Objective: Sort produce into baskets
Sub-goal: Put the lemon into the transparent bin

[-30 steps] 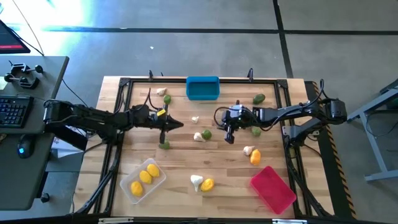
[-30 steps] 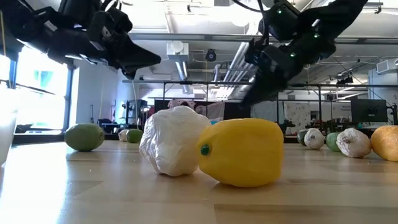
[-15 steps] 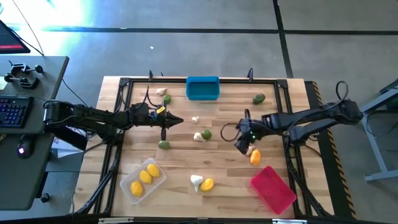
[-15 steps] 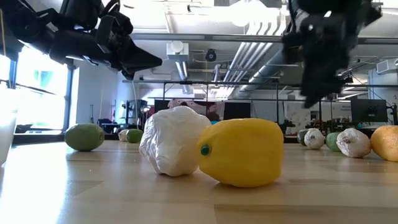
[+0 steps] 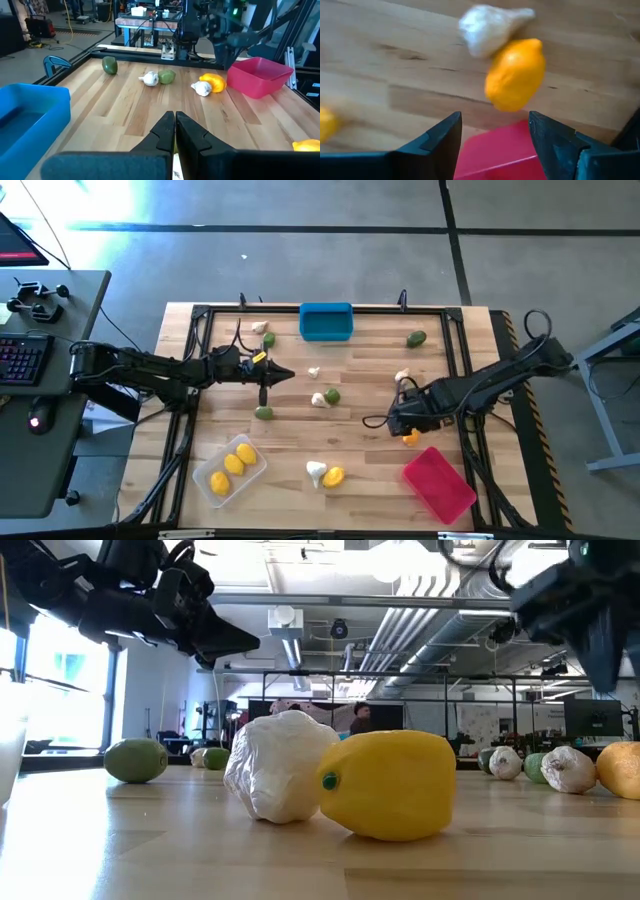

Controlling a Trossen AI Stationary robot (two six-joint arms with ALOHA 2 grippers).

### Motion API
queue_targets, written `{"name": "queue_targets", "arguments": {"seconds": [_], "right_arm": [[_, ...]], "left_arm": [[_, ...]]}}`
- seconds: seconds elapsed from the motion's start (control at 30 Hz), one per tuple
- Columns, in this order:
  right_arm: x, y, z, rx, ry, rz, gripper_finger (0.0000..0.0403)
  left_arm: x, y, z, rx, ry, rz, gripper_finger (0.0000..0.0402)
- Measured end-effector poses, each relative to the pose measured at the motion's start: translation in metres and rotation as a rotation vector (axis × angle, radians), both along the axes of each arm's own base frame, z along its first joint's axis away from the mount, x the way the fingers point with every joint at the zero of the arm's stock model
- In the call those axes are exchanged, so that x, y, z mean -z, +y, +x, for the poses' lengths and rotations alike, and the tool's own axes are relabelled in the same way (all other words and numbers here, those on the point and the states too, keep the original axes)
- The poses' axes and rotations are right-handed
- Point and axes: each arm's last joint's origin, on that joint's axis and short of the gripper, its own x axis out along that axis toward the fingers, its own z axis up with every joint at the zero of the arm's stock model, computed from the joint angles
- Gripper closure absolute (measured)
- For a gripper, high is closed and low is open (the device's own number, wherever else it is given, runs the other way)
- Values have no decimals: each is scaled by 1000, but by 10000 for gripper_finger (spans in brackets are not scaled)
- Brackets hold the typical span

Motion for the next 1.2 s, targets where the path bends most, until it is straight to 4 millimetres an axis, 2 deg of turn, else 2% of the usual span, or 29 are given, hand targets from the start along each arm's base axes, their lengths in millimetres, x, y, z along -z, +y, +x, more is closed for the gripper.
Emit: {"name": "queue_targets", "arguments": {"seconds": [0.23,0.43,0.8,1.0,1.2], "right_arm": [[18,-4,8,71,107,-51,182],[34,-5,15,56,182,-76,182],[49,-4,20,59,242,-115,182],[50,-3,22,37,223,-108,183],[57,-4,19,26,214,-84,208]], "left_arm": [[0,0,0,1,5,9,401],[2,0,0,1,22,6,401],[3,0,0,2,29,3,401],[3,0,0,1,31,1,401],[4,0,-1,-2,38,-20,401]]}}
